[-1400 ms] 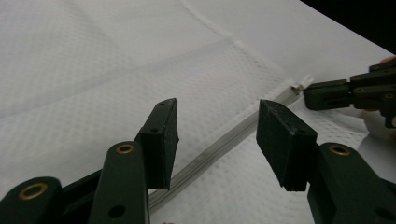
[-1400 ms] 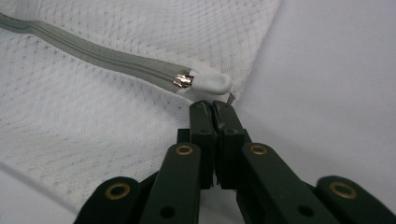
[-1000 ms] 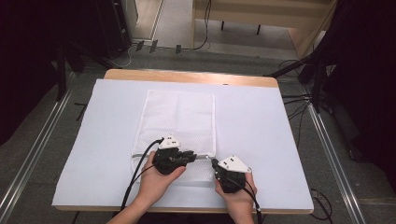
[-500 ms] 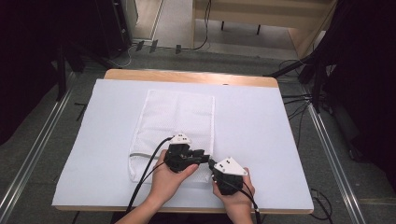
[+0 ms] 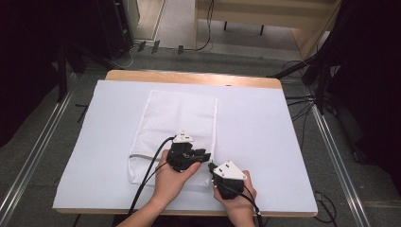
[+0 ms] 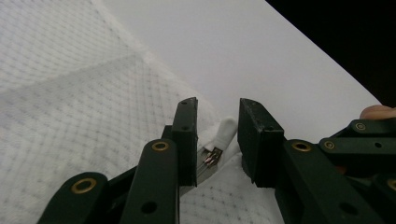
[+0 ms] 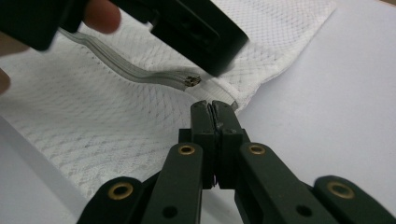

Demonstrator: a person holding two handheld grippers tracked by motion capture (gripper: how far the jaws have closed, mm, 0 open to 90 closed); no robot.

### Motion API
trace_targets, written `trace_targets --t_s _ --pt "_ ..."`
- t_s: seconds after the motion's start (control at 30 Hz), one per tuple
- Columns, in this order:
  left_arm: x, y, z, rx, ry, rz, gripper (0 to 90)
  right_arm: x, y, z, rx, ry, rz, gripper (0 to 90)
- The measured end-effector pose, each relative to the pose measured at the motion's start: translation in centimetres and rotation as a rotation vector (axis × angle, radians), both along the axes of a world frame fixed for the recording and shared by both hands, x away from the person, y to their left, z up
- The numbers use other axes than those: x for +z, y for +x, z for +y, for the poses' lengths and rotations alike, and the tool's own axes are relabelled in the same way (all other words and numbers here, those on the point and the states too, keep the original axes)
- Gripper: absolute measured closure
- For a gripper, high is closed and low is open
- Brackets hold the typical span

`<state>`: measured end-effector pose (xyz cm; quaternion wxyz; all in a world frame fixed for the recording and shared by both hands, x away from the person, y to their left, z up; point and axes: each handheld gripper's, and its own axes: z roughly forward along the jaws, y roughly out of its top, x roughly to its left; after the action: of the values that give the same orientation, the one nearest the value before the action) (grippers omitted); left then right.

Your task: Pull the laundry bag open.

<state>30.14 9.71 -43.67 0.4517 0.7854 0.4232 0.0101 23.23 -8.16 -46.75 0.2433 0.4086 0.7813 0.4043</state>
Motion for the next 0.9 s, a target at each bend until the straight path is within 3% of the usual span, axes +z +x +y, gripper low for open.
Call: trace_targets --t_s 0.1,0.2,0.33,0.47,0.57,0.63,0.73,0.9 --pt "-0.1 0.0 0.4 -0.020 -0.017 0.032 71.0 0.0 0.1 -0.1 -0.006 0.004 -0.002 90.0" --pt "-0.3 -0.1 0.4 -0.029 -0.007 0.036 72.6 0.0 0.1 -0.1 -0.007 0.005 -0.001 90.0" --pt "-0.4 0.1 0.2 -0.001 -0.022 0.035 66.4 -0.1 0.1 0.1 -0.003 -0.005 -0.002 90.0" --pt "-0.7 0.2 -1.2 0.020 0.025 0.042 56.2 -0.1 0.0 0.3 0.005 -0.009 -0.005 90.0" --pt "-0.8 0.4 -1.6 0.045 0.042 0.044 55.0 -0.2 0.0 0.3 0.010 -0.017 -0.005 90.0" --pt "-0.8 0.4 -1.8 0.065 0.061 0.037 58.5 -0.2 -0.1 0.3 0.011 -0.023 -0.009 90.0" --pt "-0.6 0.3 -1.8 0.056 0.077 0.033 62.1 -0.2 -0.1 0.3 0.012 -0.028 -0.013 90.0" --pt "-0.3 0.4 -1.1 0.051 0.060 0.042 69.5 -0.1 -0.1 0.3 0.009 -0.029 -0.013 90.0"
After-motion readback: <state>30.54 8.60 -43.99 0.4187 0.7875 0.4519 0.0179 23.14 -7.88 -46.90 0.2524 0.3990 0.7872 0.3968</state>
